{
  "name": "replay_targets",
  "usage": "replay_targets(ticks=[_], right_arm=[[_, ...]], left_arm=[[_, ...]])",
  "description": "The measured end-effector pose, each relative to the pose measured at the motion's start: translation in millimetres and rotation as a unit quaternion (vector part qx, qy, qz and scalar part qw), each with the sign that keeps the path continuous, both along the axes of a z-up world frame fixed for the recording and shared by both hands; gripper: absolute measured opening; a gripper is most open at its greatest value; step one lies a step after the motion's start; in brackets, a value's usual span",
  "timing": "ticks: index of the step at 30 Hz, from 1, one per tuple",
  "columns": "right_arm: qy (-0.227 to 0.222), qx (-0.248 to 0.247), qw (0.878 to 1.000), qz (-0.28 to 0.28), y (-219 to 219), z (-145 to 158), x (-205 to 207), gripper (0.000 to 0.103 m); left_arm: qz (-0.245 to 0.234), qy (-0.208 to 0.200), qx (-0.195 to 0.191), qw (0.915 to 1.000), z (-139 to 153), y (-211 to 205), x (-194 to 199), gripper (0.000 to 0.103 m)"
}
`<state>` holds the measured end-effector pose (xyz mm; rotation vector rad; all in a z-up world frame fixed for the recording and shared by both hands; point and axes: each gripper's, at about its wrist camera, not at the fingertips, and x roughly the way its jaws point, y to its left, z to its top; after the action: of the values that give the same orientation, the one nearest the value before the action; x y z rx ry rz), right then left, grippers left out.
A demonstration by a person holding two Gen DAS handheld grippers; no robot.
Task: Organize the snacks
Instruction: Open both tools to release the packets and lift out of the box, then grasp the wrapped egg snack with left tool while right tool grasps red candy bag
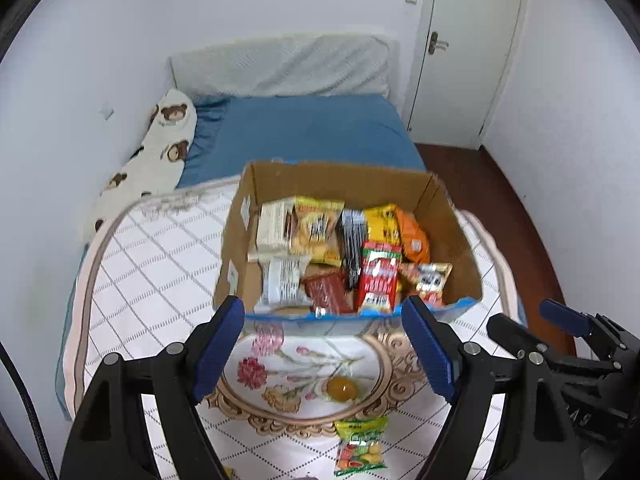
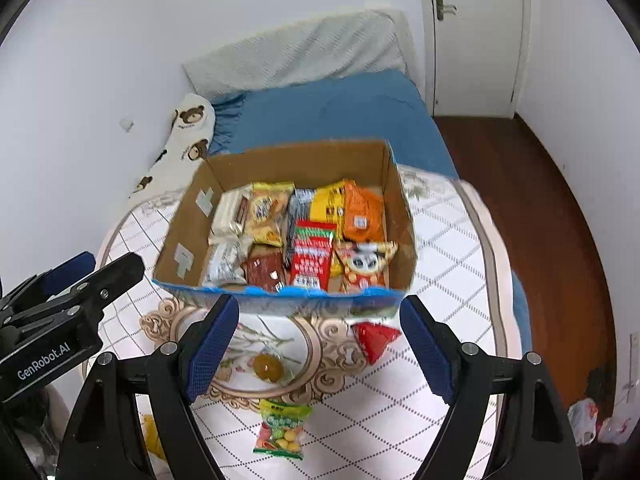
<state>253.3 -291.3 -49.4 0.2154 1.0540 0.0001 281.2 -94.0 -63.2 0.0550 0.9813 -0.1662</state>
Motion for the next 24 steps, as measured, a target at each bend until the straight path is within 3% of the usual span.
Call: replay_targets(ticks=[8,12,20,22,23,24], right_arm=[[0.084,0.020,0.996,-0.032,-29.6,-89.7,6.3,0.085],[0.120,0.036,0.991,-0.043,-39.6,-134.6,15.2,0.085],[0.152,0.019,0.987,-0.046,-40.9,-197.1,45.6,0.085],[0.162,0.017,0.986,-0.047,-41.6,-208.4,52.3,0.078],[0.167,0.016,0.985,-0.045,-41.6,-213.4,54.4,0.063],[0.169,0.014,0.985,-0.044,-41.8,-216.1,55.2,0.056]], left_arm=[[0.013,0.109,0.028,0.9936,-93.8,2.4,-0.5,0.080],[0.005,0.173,0.028,0.9846,-145.8,-1.9,-0.3,0.080],[-0.016,0.258,0.019,0.9659,-215.6,-18.7,7.6,0.080],[-0.014,0.282,0.009,0.9592,-233.7,-19.9,10.0,0.079],[-0.012,0.283,0.010,0.9590,-237.4,-20.0,10.2,0.076],[-0.010,0.278,0.018,0.9603,-240.3,-20.1,9.8,0.068]])
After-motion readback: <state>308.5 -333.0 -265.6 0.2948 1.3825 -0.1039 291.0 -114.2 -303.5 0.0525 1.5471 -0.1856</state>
